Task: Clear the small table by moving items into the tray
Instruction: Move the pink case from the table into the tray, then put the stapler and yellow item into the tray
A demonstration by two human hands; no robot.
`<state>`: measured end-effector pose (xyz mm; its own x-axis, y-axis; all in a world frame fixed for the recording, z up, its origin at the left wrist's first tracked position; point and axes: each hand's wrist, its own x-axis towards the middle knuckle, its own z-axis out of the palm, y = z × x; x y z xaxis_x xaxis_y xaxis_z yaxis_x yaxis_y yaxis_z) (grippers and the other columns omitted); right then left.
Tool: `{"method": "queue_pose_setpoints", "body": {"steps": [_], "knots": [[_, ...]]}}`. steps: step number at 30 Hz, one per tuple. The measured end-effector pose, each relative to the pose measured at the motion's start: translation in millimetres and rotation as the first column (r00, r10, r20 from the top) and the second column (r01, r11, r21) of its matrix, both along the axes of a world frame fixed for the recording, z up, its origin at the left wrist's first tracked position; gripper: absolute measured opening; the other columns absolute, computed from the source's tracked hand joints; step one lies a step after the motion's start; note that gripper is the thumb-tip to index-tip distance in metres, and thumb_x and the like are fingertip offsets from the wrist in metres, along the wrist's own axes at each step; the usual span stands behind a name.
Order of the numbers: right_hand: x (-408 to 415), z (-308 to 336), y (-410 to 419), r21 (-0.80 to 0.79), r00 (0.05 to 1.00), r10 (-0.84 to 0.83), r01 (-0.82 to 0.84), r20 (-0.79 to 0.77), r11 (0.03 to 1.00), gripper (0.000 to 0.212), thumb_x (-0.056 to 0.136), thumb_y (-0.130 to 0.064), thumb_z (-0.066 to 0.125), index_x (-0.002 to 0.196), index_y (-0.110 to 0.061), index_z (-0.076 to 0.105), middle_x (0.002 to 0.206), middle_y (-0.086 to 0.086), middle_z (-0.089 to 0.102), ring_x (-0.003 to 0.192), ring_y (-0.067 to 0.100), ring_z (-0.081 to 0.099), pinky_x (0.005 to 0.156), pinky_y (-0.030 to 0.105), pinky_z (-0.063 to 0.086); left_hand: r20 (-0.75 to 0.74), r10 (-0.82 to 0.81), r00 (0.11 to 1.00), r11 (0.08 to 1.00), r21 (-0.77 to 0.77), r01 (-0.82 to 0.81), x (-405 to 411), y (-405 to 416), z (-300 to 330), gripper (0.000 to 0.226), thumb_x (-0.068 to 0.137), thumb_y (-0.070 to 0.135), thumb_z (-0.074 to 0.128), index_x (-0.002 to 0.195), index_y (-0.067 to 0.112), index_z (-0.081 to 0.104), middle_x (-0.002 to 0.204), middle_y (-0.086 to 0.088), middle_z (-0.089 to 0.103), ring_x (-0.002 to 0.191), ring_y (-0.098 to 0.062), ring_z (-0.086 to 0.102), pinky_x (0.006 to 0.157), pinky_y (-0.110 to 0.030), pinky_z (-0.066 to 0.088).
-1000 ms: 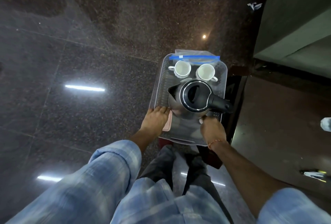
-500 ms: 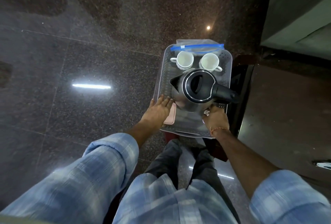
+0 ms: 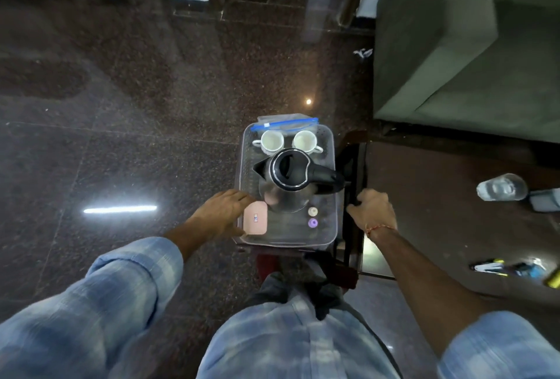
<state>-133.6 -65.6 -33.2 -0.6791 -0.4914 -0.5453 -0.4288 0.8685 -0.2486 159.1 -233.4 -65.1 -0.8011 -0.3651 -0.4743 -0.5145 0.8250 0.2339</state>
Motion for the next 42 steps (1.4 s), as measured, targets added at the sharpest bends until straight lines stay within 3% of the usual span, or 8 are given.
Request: {"method": "queue_pose_setpoints", "body": {"steps": [5,9,16,24,30,34,42], "knots": [[-28.9,16.6,46.3,0.007,0.997,-0.046,0.046,-0.061,0.999,0.031,0.084,-0.024,0.063,0.113,-0.013,0.066,0.117,0.016,0.061,0.104,0.036,0.063,0.085,0.035,0.051,0.008,-0.063,0.998,0.998,-0.03,0.064,-18.9,25.5,12.3,0.081,0.077,0.051,0.072,0.145,0.023,0.038,0.14,0.001,0.049,0.128,-0.021,0.045,0.107,-0.036,0.034],[-54.5,31.0,93.4,-0.011,0.996,-0.092,0.092,-0.014,0.996,0.034,0.085,-0.027,0.063,0.117,-0.015,0.067,0.119,0.013,0.064,0.108,0.034,0.063,0.093,0.037,0.052,-0.005,-0.123,0.992,0.99,-0.077,0.122,-53.0,54.2,29.8,0.075,0.079,0.048,0.069,0.142,0.017,0.041,0.136,-0.003,0.051,0.124,-0.025,0.047,0.101,-0.037,0.037],[-113.5,56.8,228.2,-0.034,0.994,-0.112,0.112,-0.009,0.993,0.041,0.082,-0.032,0.07,0.12,-0.018,0.064,0.121,0.015,0.063,0.115,0.033,0.061,0.098,0.037,0.049,-0.071,-0.296,0.952,0.947,-0.15,0.284,-156.4,133.8,58.2,0.072,0.084,0.053,0.062,0.144,0.019,0.042,0.135,-0.003,0.051,0.123,-0.024,0.046,0.099,-0.035,0.036],[-182.2,86.2,415.1,-0.142,0.918,-0.397,0.391,-0.016,0.909,0.026,0.081,-0.026,0.06,0.099,-0.012,0.073,0.104,0.018,0.071,0.106,0.034,0.066,0.089,0.035,0.052,-0.146,-0.564,0.813,0.823,-0.171,0.541,-318.2,272.3,77.8,0.075,0.089,0.066,0.047,0.148,0.022,0.034,0.144,-0.001,0.046,0.132,-0.021,0.041,0.105,-0.035,0.036],[-217.0,89.1,496.6,-0.182,0.82,-0.573,0.561,-0.016,0.808,0.028,0.078,-0.025,0.065,0.102,-0.016,0.074,0.105,0.016,0.072,0.104,0.028,0.068,0.09,0.03,0.053,-0.214,-0.681,0.7,0.732,-0.173,0.659,-408.9,354.7,80.5,0.066,0.09,0.06,0.05,0.145,0.024,0.039,0.14,0.002,0.049,0.128,-0.018,0.044,0.102,-0.035,0.039],[-233.9,76.9,510.3,-0.185,0.814,-0.58,0.572,0.012,0.799,0.026,0.078,-0.02,0.062,0.101,-0.017,0.074,0.103,0.016,0.072,0.1,0.031,0.069,0.092,0.037,0.055,-0.217,-0.678,0.702,0.733,-0.124,0.669,-448.3,385.8,69.9,0.062,0.091,0.051,0.055,0.146,0.024,0.039,0.141,0.004,0.048,0.129,-0.016,0.043,0.103,-0.034,0.039],[-289.9,32.2,500.4,-0.138,0.785,-0.613,0.619,0.091,0.773,0.036,0.081,-0.013,0.056,0.115,-0.009,0.067,0.111,0.017,0.069,0.103,0.031,0.067,0.087,0.029,0.052,-0.186,-0.571,0.8,0.814,-0.004,0.581,-528.8,409.7,23.5,0.053,0.091,0.039,0.057,0.14,0.022,0.045,0.131,0.0,0.056,0.12,-0.022,0.052,0.099,-0.037,0.044]]}}
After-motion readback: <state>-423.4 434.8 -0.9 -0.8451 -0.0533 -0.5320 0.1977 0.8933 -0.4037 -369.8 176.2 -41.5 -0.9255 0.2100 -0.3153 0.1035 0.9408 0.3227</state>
